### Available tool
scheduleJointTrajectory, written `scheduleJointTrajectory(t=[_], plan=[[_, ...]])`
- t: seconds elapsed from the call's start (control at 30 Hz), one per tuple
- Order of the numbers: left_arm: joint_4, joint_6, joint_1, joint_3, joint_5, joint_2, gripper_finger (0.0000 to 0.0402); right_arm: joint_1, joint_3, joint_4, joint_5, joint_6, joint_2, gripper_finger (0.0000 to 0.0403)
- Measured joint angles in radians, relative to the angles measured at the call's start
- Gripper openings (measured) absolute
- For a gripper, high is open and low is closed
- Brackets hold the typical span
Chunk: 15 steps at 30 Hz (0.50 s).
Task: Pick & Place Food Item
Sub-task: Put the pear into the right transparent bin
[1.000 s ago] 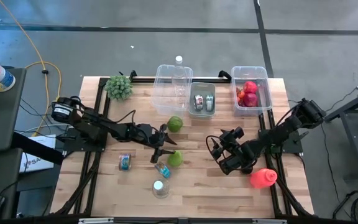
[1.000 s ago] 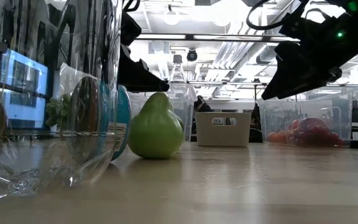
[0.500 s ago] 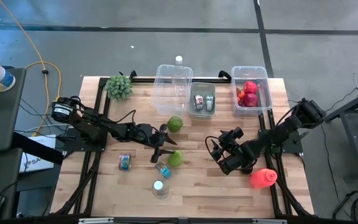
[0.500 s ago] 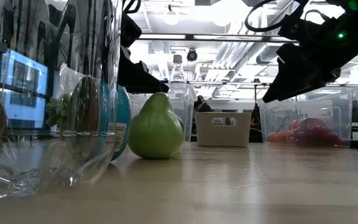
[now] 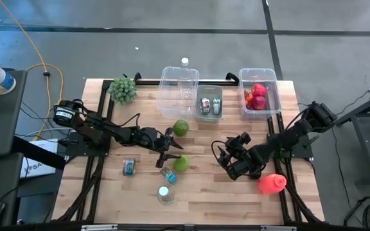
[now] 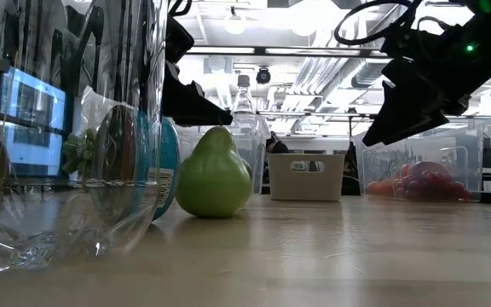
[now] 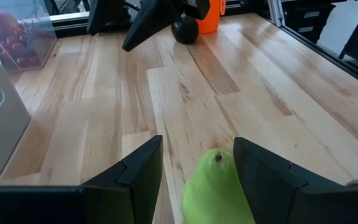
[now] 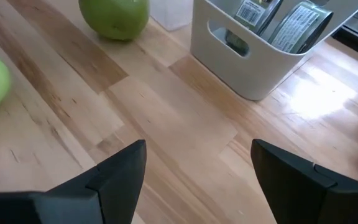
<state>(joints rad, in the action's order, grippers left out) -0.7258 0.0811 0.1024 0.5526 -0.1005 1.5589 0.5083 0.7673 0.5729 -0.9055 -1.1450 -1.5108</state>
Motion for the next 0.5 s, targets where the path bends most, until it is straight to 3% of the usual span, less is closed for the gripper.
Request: scheduleJointTrajectory(t=[0.2, 0.33, 0.5], plan=[[0.001, 0.000, 0.000, 0.000, 0.000, 0.000, 0.0188, 0.000, 0.000, -0.128, -0.027, 0.113, 0.000, 0.0280], [0.001, 0.001, 0.000, 0.000, 0.000, 0.000, 0.0188, 0.000, 0.000, -0.221, 0.047, 0.257, 0.000, 0.0280], [0.005, 0.002, 0.000, 0.000, 0.000, 0.000, 0.0188, -0.001, 0.000, -0.292, 0.057, 0.348, 0.000, 0.0280]])
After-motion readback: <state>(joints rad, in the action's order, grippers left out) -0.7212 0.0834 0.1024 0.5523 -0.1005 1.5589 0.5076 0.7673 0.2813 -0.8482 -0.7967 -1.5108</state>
